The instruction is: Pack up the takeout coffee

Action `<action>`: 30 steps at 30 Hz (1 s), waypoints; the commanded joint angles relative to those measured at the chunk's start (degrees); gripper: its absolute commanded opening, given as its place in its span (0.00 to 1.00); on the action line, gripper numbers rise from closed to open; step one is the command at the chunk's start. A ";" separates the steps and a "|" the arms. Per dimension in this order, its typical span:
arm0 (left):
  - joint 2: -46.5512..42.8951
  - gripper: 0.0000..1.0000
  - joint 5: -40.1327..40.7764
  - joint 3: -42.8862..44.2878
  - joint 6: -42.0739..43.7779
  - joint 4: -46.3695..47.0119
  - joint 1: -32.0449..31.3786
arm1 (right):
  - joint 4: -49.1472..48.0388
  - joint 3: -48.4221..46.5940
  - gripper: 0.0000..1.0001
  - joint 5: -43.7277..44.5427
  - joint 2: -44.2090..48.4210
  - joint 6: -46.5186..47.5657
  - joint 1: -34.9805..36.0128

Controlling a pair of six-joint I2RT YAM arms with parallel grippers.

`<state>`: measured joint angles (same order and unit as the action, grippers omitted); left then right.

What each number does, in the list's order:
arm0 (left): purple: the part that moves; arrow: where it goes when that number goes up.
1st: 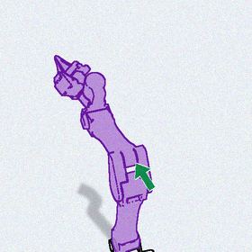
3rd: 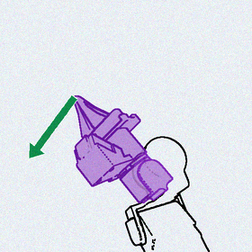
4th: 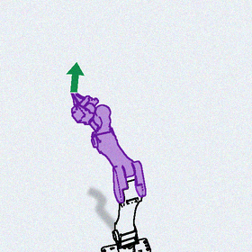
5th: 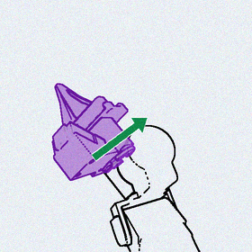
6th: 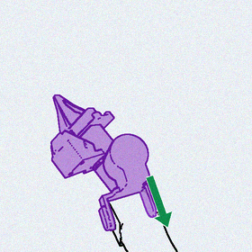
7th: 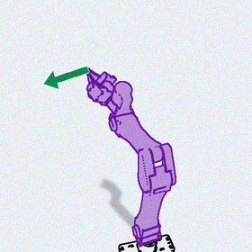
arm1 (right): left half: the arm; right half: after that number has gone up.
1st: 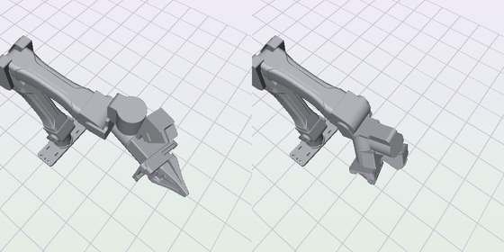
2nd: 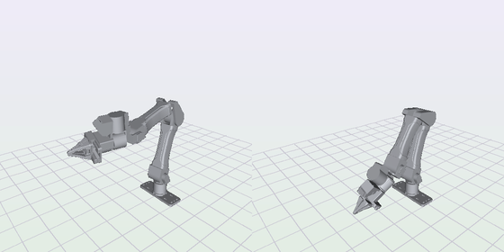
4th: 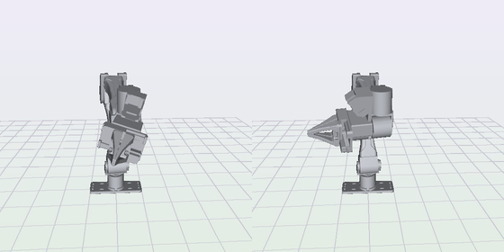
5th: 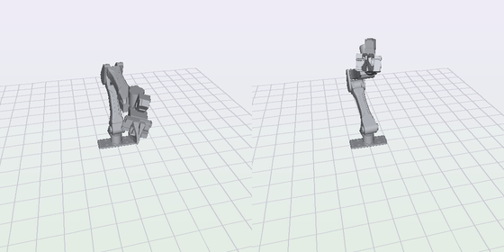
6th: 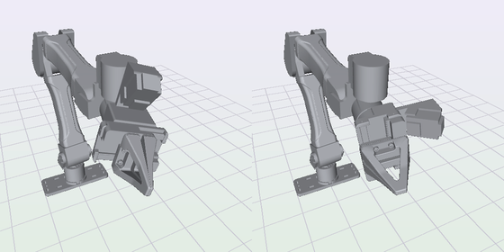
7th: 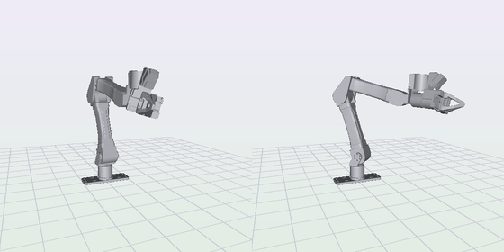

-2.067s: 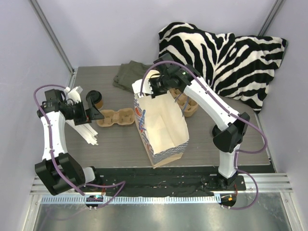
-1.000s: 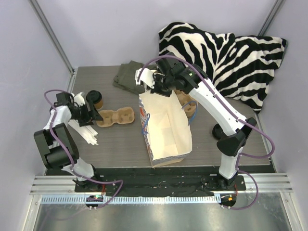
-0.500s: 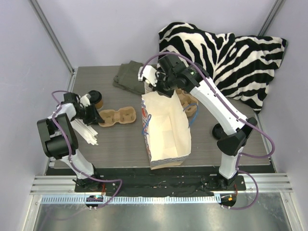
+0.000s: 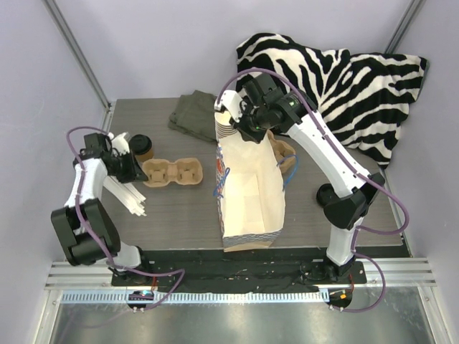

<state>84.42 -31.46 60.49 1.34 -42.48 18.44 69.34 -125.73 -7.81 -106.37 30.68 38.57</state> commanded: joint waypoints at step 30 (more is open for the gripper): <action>-9.72 0.00 -9.58 70.90 19.05 -24.68 -11.74 | -2.81 4.18 0.01 -2.47 -0.86 -5.19 -3.50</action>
<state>72.71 -37.32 126.54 22.57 -71.70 10.76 67.77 -119.72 -9.30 -106.52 25.91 35.03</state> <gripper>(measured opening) 0.067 0.030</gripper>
